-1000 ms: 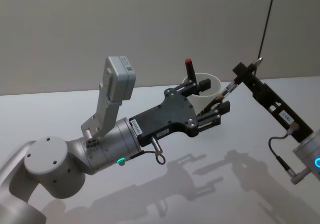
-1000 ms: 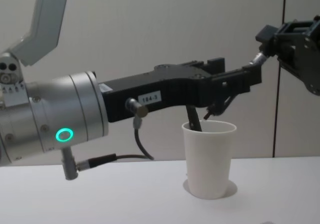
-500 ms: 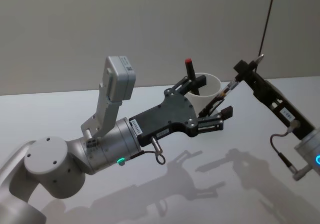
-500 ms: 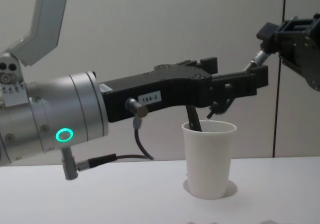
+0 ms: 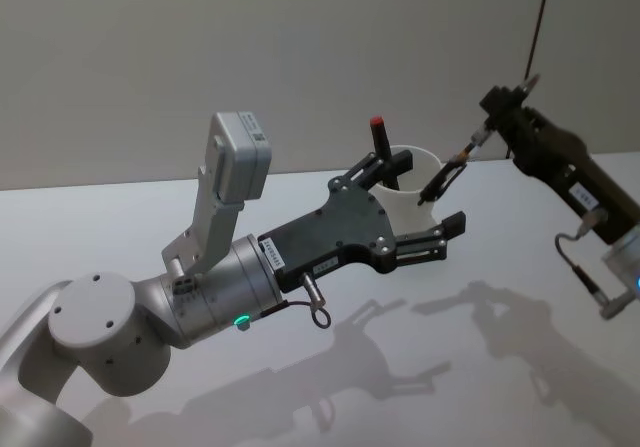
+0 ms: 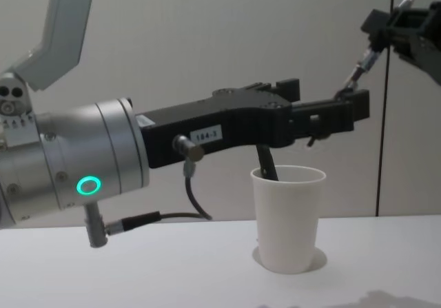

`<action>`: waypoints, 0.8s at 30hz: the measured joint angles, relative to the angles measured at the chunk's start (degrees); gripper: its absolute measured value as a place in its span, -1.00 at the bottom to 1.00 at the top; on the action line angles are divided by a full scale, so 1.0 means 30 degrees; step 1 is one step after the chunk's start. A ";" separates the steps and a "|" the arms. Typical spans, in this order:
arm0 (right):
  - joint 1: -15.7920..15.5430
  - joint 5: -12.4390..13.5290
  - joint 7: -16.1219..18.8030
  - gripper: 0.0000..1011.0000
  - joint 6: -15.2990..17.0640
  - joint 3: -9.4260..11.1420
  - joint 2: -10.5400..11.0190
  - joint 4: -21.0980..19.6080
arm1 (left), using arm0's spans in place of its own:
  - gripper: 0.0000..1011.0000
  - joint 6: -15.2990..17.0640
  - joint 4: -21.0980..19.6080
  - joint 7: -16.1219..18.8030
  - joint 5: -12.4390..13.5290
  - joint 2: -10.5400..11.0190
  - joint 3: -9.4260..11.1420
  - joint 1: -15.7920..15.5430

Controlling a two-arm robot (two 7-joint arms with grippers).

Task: Place the pen into the pen holder.

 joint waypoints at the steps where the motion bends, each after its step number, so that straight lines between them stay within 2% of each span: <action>1: 0.0219 -0.0441 0.0058 -0.74 -0.0115 0.0016 -0.0002 0.0134 | 0.98 0.0000 0.0000 0.0000 0.0000 0.0000 0.0000 0.0000; 3: 0.0429 -0.0875 0.0119 -0.74 -0.0234 0.0031 -0.0013 0.0263 | 0.98 -0.0001 0.0001 0.0000 0.0000 0.0000 0.0000 0.0000; 5: 0.0895 -0.1920 0.0235 -0.74 -0.0489 0.0047 -0.0070 0.0595 | 0.98 0.0000 0.0001 0.0000 0.0001 0.0000 0.0000 0.0000; 9: 0.1416 -0.2979 0.0338 -0.74 -0.0719 0.0048 -0.0188 0.1016 | 0.98 0.0000 0.0001 0.0001 0.0001 0.0000 0.0001 0.0000; 10: 0.1693 -0.3565 0.0403 -0.74 -0.0808 0.0040 -0.0265 0.1251 | 0.98 0.0000 0.0001 0.0000 0.0001 0.0000 0.0000 0.0000; 12: 0.1979 -0.4085 0.0468 -0.74 -0.0878 0.0018 -0.0352 0.1520 | 0.98 0.0000 0.0001 0.0000 0.0001 0.0000 0.0000 0.0000; 15: 0.2951 -0.5451 0.0666 -0.74 -0.1027 -0.0072 -0.0699 0.2535 | 0.98 0.0000 0.0000 0.0000 0.0001 0.0001 -0.0001 0.0000; 19: 0.3890 -0.6668 0.0873 -0.74 -0.1128 -0.0201 -0.1101 0.3628 | 0.98 0.0000 0.0000 0.0000 0.0000 0.0000 0.0000 0.0000; 20: 0.3890 -0.6668 0.0873 -0.74 -0.1128 -0.0201 -0.1101 0.3628 | 0.98 0.0000 0.0001 0.0001 0.0001 0.0000 0.0000 0.0000; 24: 0.4992 -0.8035 0.1120 -0.74 -0.1181 -0.0417 -0.1653 0.5005 | 0.98 0.0000 0.0001 0.0001 0.0001 0.0000 0.0000 0.0000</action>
